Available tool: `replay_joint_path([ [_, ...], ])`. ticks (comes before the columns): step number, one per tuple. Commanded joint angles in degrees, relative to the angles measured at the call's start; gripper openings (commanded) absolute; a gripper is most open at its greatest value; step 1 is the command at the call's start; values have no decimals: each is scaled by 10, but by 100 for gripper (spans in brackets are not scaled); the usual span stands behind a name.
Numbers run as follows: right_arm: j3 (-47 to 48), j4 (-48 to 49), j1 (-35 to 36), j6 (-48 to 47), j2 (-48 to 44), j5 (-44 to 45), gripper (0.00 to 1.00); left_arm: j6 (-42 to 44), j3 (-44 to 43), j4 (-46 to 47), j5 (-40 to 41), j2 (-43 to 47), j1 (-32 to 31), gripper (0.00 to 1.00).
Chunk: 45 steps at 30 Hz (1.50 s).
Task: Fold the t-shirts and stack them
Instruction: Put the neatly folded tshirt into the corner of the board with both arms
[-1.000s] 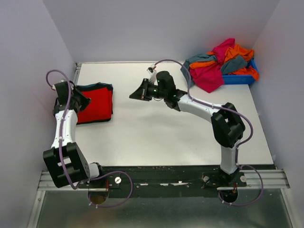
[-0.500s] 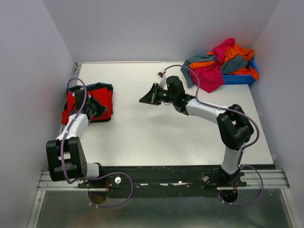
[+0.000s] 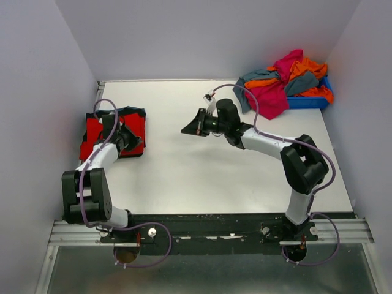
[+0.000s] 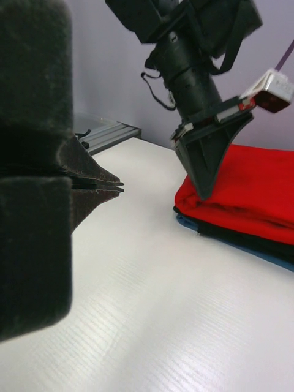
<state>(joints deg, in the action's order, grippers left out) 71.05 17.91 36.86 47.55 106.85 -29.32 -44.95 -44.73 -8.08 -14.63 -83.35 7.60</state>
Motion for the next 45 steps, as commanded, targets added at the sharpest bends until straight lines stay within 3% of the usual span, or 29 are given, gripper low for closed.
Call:
replay_joint_path([
  [1,-29,-3,-19,-35,-52,10,1,30,-57,-39,51,49,-74,0],
  [4,-63,-16,-38,-43,-90,24,1,26,-59,-32,89,55,-157,4],
  [6,-99,-24,-54,-53,-130,30,1,23,-50,-6,115,54,-206,14],
  [8,-146,-26,-73,-61,-181,39,1,27,-43,16,142,50,-252,26],
  [12,-247,-57,-112,-109,-317,98,4,58,-34,77,182,34,-331,61],
  [13,-272,-74,-115,-125,-350,120,13,71,-29,102,180,34,-347,69],
  [14,-290,-95,-117,-143,-387,151,35,90,-19,136,171,37,-362,74],
  [15,-309,-115,-117,-157,-418,200,76,107,-4,171,163,45,-379,82],
  [16,-331,-135,-117,-163,-454,233,100,120,9,194,161,54,-393,91],
  [17,-349,-149,-117,-170,-489,272,100,136,25,220,160,66,-408,99],
  [23,-455,-174,-117,-206,-683,331,100,171,141,298,172,164,-429,99],
  [29,-574,-169,-117,-195,-827,420,100,196,258,310,168,314,-432,99],
  [31,-586,-164,-117,-177,-843,456,100,205,281,309,173,356,-432,99],
  [35,-580,-152,-117,-185,-829,445,100,210,293,304,161,422,-432,99],
  [45,-566,-155,-117,-178,-790,452,100,217,296,291,181,448,-431,99],
])
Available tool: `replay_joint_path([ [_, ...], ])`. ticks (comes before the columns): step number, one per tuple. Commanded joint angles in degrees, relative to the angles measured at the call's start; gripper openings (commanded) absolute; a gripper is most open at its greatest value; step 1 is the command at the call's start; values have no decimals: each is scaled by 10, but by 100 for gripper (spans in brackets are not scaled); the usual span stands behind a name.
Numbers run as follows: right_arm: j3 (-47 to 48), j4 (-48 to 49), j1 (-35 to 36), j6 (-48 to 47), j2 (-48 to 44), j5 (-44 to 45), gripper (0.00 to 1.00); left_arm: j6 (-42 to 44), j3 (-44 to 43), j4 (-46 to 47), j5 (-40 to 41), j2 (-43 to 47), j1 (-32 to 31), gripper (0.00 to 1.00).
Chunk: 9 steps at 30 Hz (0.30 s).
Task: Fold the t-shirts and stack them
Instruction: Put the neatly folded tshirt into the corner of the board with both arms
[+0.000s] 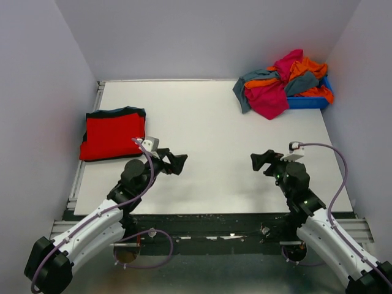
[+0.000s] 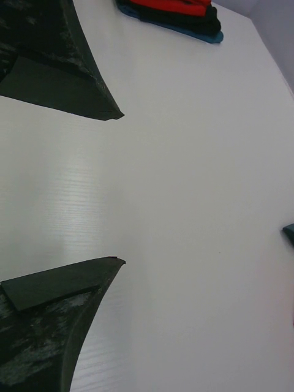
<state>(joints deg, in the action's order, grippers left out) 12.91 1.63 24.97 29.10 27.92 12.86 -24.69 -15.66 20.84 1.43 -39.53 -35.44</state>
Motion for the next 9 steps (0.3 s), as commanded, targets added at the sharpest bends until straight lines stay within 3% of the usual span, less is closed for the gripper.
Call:
replay_joint_path([
  [1,15,6,2,6,-2,35,100,15,5,0,23,12,-1,99],
  [9,7,-1,2,13,-23,35,100,19,5,2,26,11,-2,99],
])
